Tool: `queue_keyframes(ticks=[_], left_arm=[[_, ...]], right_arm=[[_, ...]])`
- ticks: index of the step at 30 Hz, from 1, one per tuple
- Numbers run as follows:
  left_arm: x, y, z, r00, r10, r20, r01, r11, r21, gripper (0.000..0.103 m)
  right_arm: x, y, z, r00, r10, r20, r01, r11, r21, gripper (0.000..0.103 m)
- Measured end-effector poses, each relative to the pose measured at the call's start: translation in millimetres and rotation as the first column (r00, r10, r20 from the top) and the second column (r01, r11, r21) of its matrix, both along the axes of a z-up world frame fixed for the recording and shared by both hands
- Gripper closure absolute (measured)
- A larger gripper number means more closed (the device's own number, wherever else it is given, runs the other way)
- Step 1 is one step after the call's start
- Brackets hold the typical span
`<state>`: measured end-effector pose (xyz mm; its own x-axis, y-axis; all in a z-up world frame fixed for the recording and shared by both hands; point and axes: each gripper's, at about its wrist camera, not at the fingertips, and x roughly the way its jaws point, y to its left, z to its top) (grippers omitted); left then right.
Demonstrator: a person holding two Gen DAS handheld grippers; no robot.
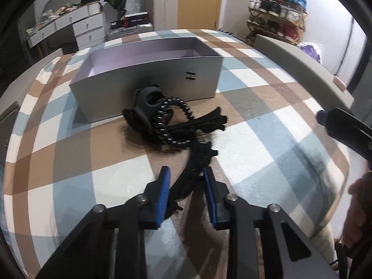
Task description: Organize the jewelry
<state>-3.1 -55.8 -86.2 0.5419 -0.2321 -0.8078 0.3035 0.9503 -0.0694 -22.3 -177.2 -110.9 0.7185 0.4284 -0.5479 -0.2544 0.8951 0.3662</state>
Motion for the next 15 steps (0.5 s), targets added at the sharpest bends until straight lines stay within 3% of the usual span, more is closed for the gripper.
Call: queue_keyframes(ticks=[3, 7, 9, 15], left_arm=[[-4.3, -0.5, 4.9, 0.999, -0.032, 0.005, 0.032, 0.999, -0.036, 0.088], [-12.3, -0.1, 10.7, 0.996, -0.081, 0.024, 0.083, 0.995, -0.062, 0.088], [-15.7, 3.4, 13.6, 0.994, -0.110, 0.028, 0.112, 0.988, -0.110, 0.088], [-20.1, 28.5, 20.4, 0.996, -0.075, 0.042, 0.082, 0.978, -0.194, 0.088]], right_arm=[[0.9, 2.2, -0.4, 1.000, 0.003, -0.002, -0.003, 1.000, -0.001, 0.000], [2.5, 4.9, -2.4, 1.000, 0.006, -0.016, -0.006, 1.000, 0.004, 0.000], [3.4, 6.4, -3.2, 1.000, 0.009, -0.024, -0.009, 1.000, 0.011, 0.000], [11.8, 18.6, -5.7, 0.998, 0.036, -0.046, -0.036, 0.999, 0.006, 0.000]])
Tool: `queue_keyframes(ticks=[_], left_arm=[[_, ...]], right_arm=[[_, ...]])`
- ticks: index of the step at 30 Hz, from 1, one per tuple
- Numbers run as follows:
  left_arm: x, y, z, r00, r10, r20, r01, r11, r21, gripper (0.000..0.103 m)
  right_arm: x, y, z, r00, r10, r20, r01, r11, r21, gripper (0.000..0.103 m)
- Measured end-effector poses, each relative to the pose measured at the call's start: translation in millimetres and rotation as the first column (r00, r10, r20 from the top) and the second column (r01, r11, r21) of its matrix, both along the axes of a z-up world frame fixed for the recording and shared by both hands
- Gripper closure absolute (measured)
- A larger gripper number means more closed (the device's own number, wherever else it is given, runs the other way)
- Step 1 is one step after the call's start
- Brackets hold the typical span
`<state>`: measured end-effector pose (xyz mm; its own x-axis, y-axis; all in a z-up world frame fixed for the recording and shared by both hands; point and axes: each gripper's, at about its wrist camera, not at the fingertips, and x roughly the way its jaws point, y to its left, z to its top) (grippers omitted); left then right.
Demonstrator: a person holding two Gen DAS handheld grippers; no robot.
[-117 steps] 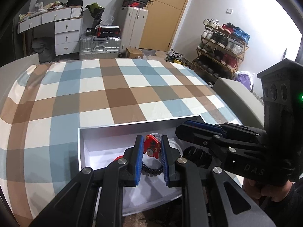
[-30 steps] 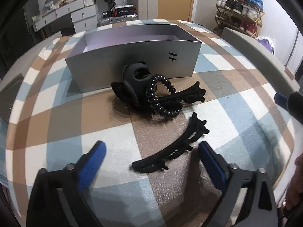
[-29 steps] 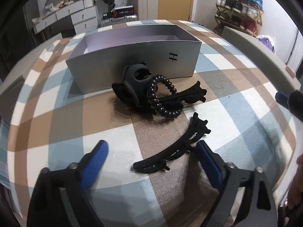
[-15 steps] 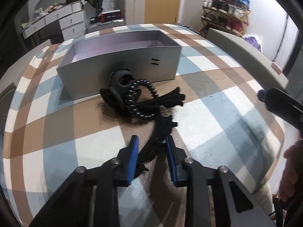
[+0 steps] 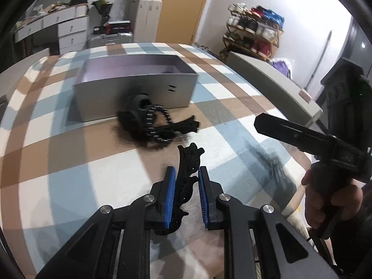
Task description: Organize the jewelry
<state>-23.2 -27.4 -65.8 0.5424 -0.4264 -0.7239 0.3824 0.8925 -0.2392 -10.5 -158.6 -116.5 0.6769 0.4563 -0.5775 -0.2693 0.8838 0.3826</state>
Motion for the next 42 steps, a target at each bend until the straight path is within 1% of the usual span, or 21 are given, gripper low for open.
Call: queue_keyframes(ticks=[4, 6, 8, 11, 16, 17, 19, 21, 23, 25, 26, 27, 28, 30, 32, 34, 36, 39, 42], left_arm=[[-2.0, 18.2, 3.2, 0.999, 0.048, 0.010, -0.047, 0.998, -0.033, 0.088], [-3.6, 24.6, 4.6, 0.998, 0.063, 0.018, -0.062, 0.997, -0.040, 0.088], [-3.5, 31.6, 6.9, 0.996, 0.079, 0.031, -0.078, 0.996, -0.049, 0.088], [-3.5, 43.7, 8.2, 0.994, 0.097, 0.045, -0.094, 0.994, -0.063, 0.088], [-1.4, 61.5, 5.1, 0.990, 0.135, 0.042, -0.131, 0.988, -0.085, 0.088], [-0.2, 64.2, 3.4, 0.989, 0.141, 0.037, -0.137, 0.986, -0.090, 0.088], [1.0, 69.7, 1.2, 0.989, 0.144, 0.030, -0.141, 0.986, -0.095, 0.088], [1.8, 71.2, -1.4, 0.989, 0.145, 0.024, -0.143, 0.985, -0.094, 0.088], [2.6, 72.4, -3.4, 0.989, 0.144, 0.019, -0.141, 0.985, -0.095, 0.088], [2.6, 74.9, -4.3, 0.990, 0.142, 0.012, -0.140, 0.985, -0.098, 0.088], [3.5, 74.7, -5.5, 0.990, 0.143, 0.009, -0.142, 0.985, -0.099, 0.088], [3.7, 75.1, -5.9, 0.990, 0.143, 0.006, -0.142, 0.985, -0.102, 0.088], [4.4, 75.4, -6.2, 0.990, 0.140, 0.002, -0.139, 0.985, -0.103, 0.088], [3.2, 75.7, -5.6, 0.990, 0.140, 0.003, -0.139, 0.985, -0.099, 0.088], [2.1, 75.2, -5.3, 0.990, 0.138, 0.002, -0.137, 0.986, -0.096, 0.088], [1.9, 75.2, -4.7, 0.990, 0.140, 0.000, -0.139, 0.986, -0.096, 0.088], [1.6, 73.7, -4.3, 0.991, 0.136, -0.004, -0.136, 0.986, -0.093, 0.088], [2.5, 70.9, -2.3, 0.992, 0.128, -0.001, -0.127, 0.988, -0.088, 0.088], [2.0, 68.4, 0.0, 0.993, 0.121, 0.005, -0.120, 0.989, -0.084, 0.088]], right_arm=[[8.3, 12.9, 1.9, 0.999, 0.036, 0.005, -0.036, 0.999, -0.010, 0.000], [17.2, 24.1, 1.9, 0.996, 0.084, 0.000, -0.084, 0.996, -0.018, 0.000], [25.9, 34.1, 1.1, 0.993, 0.121, -0.003, -0.121, 0.992, -0.041, 0.000], [39.3, 53.8, -0.2, 0.983, 0.185, -0.003, -0.184, 0.977, -0.111, 0.000], [57.7, 86.1, -9.0, 0.946, 0.323, -0.016, -0.319, 0.925, -0.204, 0.001], [61.0, 92.7, -12.2, 0.938, 0.345, -0.022, -0.341, 0.912, -0.229, 0.003], [65.9, 101.1, -16.9, 0.930, 0.366, -0.031, -0.361, 0.894, -0.267, 0.007], [70.7, 108.2, -20.9, 0.923, 0.382, -0.038, -0.376, 0.877, -0.299, 0.007], [74.7, 111.6, -23.4, 0.919, 0.393, -0.044, -0.386, 0.868, -0.313, 0.010], [78.5, 112.9, -24.7, 0.913, 0.404, -0.052, -0.399, 0.861, -0.316, 0.012], [80.5, 114.1, -26.6, 0.910, 0.411, -0.063, -0.408, 0.855, -0.321, 0.016], [82.1, 115.0, -28.1, 0.909, 0.411, -0.072, -0.411, 0.850, -0.329, 0.021], [83.5, 116.1, -30.0, 0.908, 0.410, -0.084, -0.413, 0.846, -0.337, 0.029], [84.7, 117.3, -33.4, 0.905, 0.414, -0.100, -0.422, 0.838, -0.345, 0.033], [82.7, 116.5, -32.7, 0.908, 0.409, -0.090, -0.412, 0.836, -0.361, 0.040], [81.2, 115.0, -31.8, 0.906, 0.414, -0.091, -0.418, 0.836, -0.357, 0.048], [78.5, 113.1, -30.1, 0.906, 0.415, -0.089, -0.418, 0.838, -0.350, 0.053], [72.4, 109.3, -26.5, 0.909, 0.411, -0.071, -0.409, 0.842, -0.352, 0.054], [69.0, 100.8, -23.6, 0.912, 0.406, -0.060, -0.403, 0.856, -0.323, 0.055]])
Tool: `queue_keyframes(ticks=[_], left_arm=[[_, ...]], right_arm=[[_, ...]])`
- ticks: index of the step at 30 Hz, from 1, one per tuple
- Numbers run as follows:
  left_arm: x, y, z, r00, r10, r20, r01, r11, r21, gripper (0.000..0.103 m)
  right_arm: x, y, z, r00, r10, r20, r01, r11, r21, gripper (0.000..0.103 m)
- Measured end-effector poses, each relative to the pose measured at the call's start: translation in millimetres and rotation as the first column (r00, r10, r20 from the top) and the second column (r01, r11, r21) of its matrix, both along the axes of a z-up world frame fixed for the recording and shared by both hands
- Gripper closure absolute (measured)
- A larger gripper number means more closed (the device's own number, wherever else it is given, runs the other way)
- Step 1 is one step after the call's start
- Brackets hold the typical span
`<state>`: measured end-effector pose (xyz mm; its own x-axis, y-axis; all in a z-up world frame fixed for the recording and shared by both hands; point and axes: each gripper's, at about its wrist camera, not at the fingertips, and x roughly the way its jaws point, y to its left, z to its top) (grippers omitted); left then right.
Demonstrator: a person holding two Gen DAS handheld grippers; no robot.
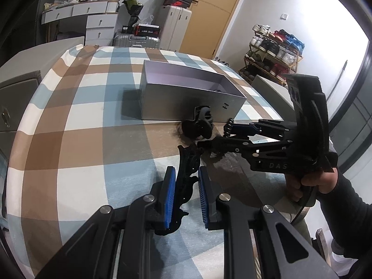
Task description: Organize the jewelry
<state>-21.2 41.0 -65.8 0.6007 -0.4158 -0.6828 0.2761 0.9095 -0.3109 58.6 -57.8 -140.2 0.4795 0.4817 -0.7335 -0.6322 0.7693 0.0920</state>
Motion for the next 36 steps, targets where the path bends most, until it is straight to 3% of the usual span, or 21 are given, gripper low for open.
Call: queue_keyframes(ticks=[6, 12, 15, 20, 24, 27, 32, 36], left_arm=[[-3.4, -5.4, 3.8, 1.000, -0.006, 0.006, 0.006, 1.000, 0.009, 0.088], [-4.4, -10.8, 5.5, 1.000, -0.017, 0.007, 0.016, 1.000, 0.015, 0.088], [-5.1, -13.6, 6.4, 1.000, -0.022, 0.010, 0.022, 1.000, 0.020, 0.088], [-5.5, -15.2, 6.1, 1.000, -0.020, 0.007, 0.020, 0.999, 0.025, 0.088], [-4.1, -15.1, 2.9, 1.000, -0.016, -0.002, 0.016, 1.000, 0.022, 0.088], [-5.9, -14.8, 1.7, 1.000, -0.016, -0.007, 0.016, 1.000, 0.017, 0.088], [-7.5, -9.8, 1.4, 1.000, -0.006, -0.006, 0.006, 1.000, 0.004, 0.088], [-6.9, -7.3, -0.1, 1.000, -0.001, -0.009, 0.001, 1.000, -0.008, 0.088]], right_arm=[[-8.6, -19.9, 12.3, 1.000, -0.019, 0.006, 0.018, 0.996, 0.093, 0.058], [-11.6, -50.7, 26.1, 0.999, -0.048, -0.014, 0.050, 0.957, 0.285, 0.058], [-11.7, -55.9, 26.4, 0.998, -0.063, -0.026, 0.068, 0.953, 0.295, 0.058], [-29.4, -49.7, 19.1, 0.997, -0.078, 0.006, 0.075, 0.980, 0.185, 0.055], [-44.9, -29.7, 4.1, 0.997, -0.055, 0.057, 0.054, 0.998, 0.025, 0.048], [-48.9, -13.5, -4.5, 0.993, -0.048, 0.108, 0.059, 0.993, -0.103, 0.047], [-52.7, 3.8, -10.3, 0.984, -0.022, 0.174, 0.062, 0.973, -0.223, 0.046], [-57.2, 8.5, -11.5, 0.977, -0.004, 0.215, 0.063, 0.961, -0.269, 0.060]])
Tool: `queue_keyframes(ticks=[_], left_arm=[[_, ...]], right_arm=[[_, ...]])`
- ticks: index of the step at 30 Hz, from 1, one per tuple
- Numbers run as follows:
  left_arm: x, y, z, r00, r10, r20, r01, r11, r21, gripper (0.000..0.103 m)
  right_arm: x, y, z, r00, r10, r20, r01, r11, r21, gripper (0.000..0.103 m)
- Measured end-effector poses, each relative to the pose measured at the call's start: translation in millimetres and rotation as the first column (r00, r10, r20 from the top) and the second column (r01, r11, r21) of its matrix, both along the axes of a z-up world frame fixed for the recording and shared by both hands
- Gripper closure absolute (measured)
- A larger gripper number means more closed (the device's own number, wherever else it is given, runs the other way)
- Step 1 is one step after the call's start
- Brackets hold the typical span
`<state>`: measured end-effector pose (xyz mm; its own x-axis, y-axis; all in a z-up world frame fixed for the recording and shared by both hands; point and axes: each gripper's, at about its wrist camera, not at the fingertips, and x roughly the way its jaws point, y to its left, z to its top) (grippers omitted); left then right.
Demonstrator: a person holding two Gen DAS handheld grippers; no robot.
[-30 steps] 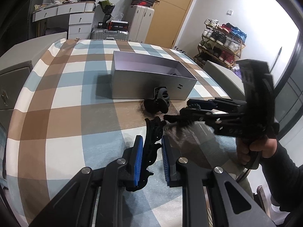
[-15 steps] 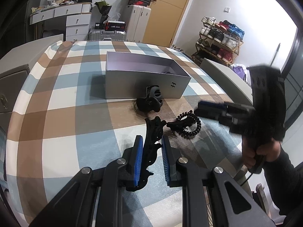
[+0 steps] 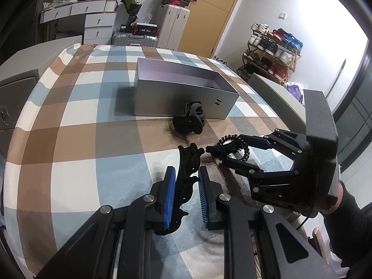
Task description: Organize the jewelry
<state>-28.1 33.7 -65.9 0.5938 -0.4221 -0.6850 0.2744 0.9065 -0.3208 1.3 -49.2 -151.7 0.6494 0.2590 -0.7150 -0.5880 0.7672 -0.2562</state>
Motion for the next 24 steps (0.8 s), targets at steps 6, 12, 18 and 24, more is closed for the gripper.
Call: queue_keyframes(ticks=[6, 12, 18, 24], left_arm=[[0.6, 2.0, 0.3, 1.000, 0.000, 0.003, 0.000, 1.000, -0.015, 0.088], [2.0, 1.2, 0.0, 1.000, -0.008, 0.001, 0.008, 1.000, -0.028, 0.088], [3.9, 2.7, -0.5, 1.000, 0.009, -0.003, -0.009, 0.999, -0.033, 0.088], [5.2, 8.7, -1.0, 1.000, 0.029, 0.002, -0.029, 0.999, -0.038, 0.088]], right_arm=[[-3.6, -8.7, 9.9, 1.000, -0.004, 0.024, 0.003, 0.998, 0.066, 0.081], [-0.2, -23.3, 20.7, 1.000, -0.011, -0.023, 0.015, 0.983, 0.185, 0.093], [14.2, -29.2, 31.2, 0.997, -0.007, -0.073, 0.030, 0.949, 0.315, 0.079], [42.5, -13.7, 39.3, 0.993, 0.006, -0.117, 0.044, 0.908, 0.416, 0.045]])
